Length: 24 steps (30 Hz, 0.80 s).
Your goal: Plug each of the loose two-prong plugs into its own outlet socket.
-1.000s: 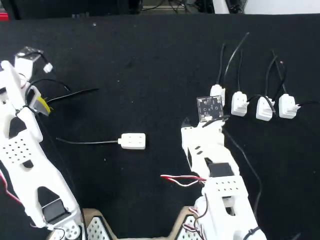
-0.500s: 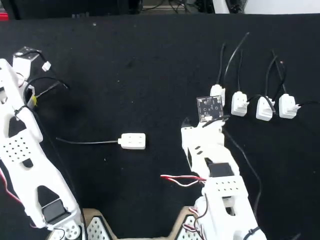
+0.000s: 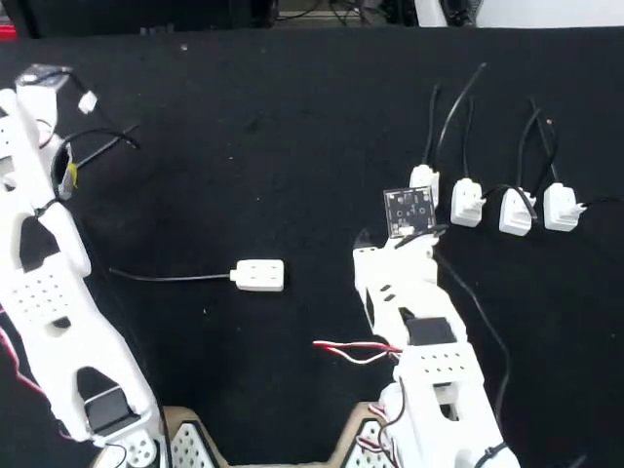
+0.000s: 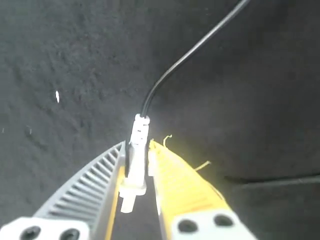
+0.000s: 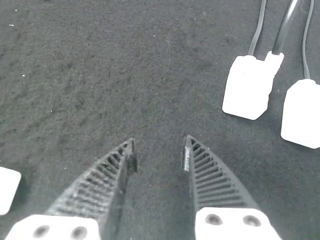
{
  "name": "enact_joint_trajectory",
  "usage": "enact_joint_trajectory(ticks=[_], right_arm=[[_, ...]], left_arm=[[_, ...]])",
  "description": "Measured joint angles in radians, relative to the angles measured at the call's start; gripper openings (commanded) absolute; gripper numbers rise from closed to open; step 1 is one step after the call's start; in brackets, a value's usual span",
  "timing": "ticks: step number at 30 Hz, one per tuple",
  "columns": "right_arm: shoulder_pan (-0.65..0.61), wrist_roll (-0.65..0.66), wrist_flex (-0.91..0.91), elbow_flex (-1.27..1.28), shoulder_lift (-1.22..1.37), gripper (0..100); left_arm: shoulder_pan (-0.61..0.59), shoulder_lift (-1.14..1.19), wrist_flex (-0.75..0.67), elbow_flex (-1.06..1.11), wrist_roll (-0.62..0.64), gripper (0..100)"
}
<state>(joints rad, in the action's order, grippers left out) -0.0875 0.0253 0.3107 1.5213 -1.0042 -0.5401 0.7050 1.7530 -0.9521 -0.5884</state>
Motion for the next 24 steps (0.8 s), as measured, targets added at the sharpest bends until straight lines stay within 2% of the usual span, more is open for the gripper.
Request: enact_joint_trajectory(ticks=[5, 9, 14, 19, 24], right_arm=[[0.0, 0.0, 0.0, 0.0, -0.015, 14.9], [0.0, 0.0, 0.08, -0.009, -0.103, 14.9], [0.0, 0.005, 0.356, -0.097, -0.301, 15.1], [0.048, 0.138, 0.7, -0.149, -0.522, 15.2], [0.133, 0.235, 0.836, -0.149, -0.698, 15.2]], left_arm=[[0.107, -0.345, -0.003, 0.402, 0.015, 3], [0.209, -0.586, -0.137, 0.778, 0.021, 3], [0.393, -0.845, -0.302, 1.186, 0.098, 3], [0.591, -1.092, -0.416, 1.473, 0.13, 3], [0.792, -1.297, -0.539, 1.662, 0.14, 4]])
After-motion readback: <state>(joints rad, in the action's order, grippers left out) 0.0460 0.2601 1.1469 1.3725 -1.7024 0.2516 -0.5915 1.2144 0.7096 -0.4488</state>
